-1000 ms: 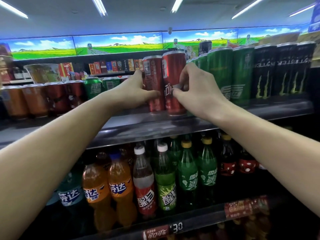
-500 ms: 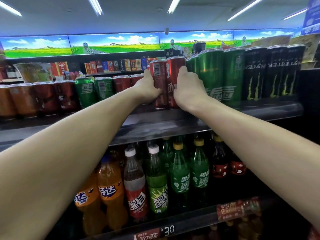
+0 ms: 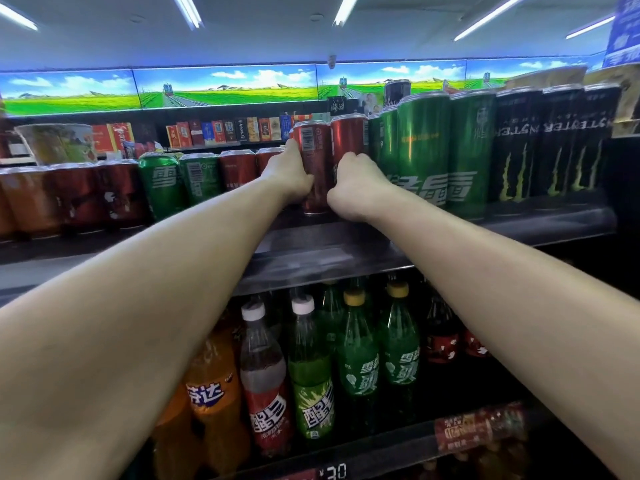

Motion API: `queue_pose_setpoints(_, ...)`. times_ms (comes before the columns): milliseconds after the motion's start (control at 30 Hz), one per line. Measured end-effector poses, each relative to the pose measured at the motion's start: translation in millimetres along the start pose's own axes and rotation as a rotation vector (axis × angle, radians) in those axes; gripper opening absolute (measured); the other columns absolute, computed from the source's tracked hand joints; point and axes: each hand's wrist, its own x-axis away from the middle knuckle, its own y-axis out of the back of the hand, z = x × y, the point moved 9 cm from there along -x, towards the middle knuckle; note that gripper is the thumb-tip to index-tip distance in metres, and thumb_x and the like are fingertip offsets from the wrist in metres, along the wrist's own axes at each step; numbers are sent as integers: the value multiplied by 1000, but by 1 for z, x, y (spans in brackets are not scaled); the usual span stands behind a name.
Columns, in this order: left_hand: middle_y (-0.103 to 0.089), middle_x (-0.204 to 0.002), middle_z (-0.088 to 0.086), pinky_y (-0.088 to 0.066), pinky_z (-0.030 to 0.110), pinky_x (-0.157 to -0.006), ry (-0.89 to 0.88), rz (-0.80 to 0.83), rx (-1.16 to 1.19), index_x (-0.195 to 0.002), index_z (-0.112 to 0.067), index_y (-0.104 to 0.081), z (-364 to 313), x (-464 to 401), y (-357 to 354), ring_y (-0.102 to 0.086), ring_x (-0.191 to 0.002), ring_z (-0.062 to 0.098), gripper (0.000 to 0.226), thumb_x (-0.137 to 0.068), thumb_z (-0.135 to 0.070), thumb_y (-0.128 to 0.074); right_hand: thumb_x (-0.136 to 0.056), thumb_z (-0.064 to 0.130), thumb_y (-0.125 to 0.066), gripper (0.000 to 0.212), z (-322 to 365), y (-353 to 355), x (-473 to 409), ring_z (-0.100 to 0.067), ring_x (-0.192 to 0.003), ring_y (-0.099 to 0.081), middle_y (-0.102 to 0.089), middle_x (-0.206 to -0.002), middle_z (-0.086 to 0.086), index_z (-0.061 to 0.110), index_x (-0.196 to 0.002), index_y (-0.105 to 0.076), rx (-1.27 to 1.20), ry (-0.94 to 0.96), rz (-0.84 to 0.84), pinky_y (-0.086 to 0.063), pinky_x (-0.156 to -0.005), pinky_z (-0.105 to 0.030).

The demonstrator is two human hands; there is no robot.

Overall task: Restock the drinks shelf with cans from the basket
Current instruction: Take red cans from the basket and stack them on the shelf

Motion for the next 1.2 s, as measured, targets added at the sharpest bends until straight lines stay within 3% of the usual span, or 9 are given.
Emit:
queue_pose_setpoints(133, -60, -137, 22, -39, 34, -88, 16, -3, 10, -149, -10, -34, 2, -5, -1, -58, -124, 39, 56, -101, -19, -61, -95, 10, -56, 47, -2, 1, -1, -37, -122, -54, -45, -142, -19, -2, -139, -44, -15, -4, -17, -40, -83, -33)
queue_pose_setpoints(533, -58, -139, 19, -40, 34, -88, 56, 3, 30, -156, -15, -24, 4, -9, -5, -59, -124, 36, 66, -102, -25, -62, -95, 12, -57, 48, -3, 1, -1, -35, -120, -55, -45, -141, -17, -1, -139, -44, 20, 2, -40, -41, -81, -34)
queue_pose_setpoints(667, -60, -133, 17, -41, 33, -86, 98, 43, -12, -147, -9, -38, 4, 0, 0, -59, -119, 35, 54, -101, -23, -62, -96, 12, -55, 48, -2, 1, 1, -35, -121, -54, -43, -144, -18, -1, -141, -43, 27, -6, -16, -40, -82, -34)
queue_pose_setpoints(767, -64, -123, 19, -43, 34, -77, 132, 83, -51, -132, -3, -53, 4, 11, 8, -57, -95, 30, 39, -98, -21, -61, -96, 11, -54, 47, -2, 3, 5, -37, -119, -55, -46, -142, -19, -1, -140, -43, 27, -15, -19, -42, -82, -35)
queue_pose_setpoints(833, -66, -104, 17, -43, 32, -66, 94, 94, -88, -117, -4, -58, -4, 22, 18, -56, -79, 26, 26, -98, -20, -60, -94, 10, -53, 43, 1, 8, 8, -39, -114, -58, -53, -133, -21, -1, -135, -45, 18, 0, -42, -43, -79, -36)
queue_pose_setpoints(900, -56, -85, 9, -37, 33, -55, 47, 89, -119, -118, -5, -56, -13, 38, 34, -59, -78, 25, 27, -98, -23, -60, -92, 7, -52, 35, 7, 16, 12, -39, -107, -60, -59, -122, -20, 2, -126, -49, 6, 44, -104, -44, -77, -37)
queue_pose_setpoints(967, -54, -87, 5, -41, 33, -59, -35, 65, -113, -123, -7, -52, -23, 61, 50, -63, -93, 29, 31, -98, -24, -61, -92, 6, -50, 27, 16, 28, 20, -38, -102, -61, -62, -114, -16, 6, -119, -53, -9, 107, -207, -48, -77, -40)
queue_pose_setpoints(1100, -66, -108, 7, -53, 41, -88, -261, -85, -71, -118, -10, -55, -30, 125, 83, -64, -101, 26, 25, -98, -21, -63, -93, 9, -47, 20, 34, 49, 50, -31, -93, -62, -66, -103, -8, 9, -110, -58, -105, 270, -436, -53, -81, -44)
queue_pose_setpoints(1200, -68, -98, 4, -54, 35, -79, -418, -282, -21, -108, -10, -61, -21, 182, 109, -66, -88, 21, 16, -95, -18, -66, -94, 7, -51, 13, 51, 46, 91, -23, -85, -60, -64, -93, -3, 7, -105, -58, -290, 388, -486, -50, -76, -39)
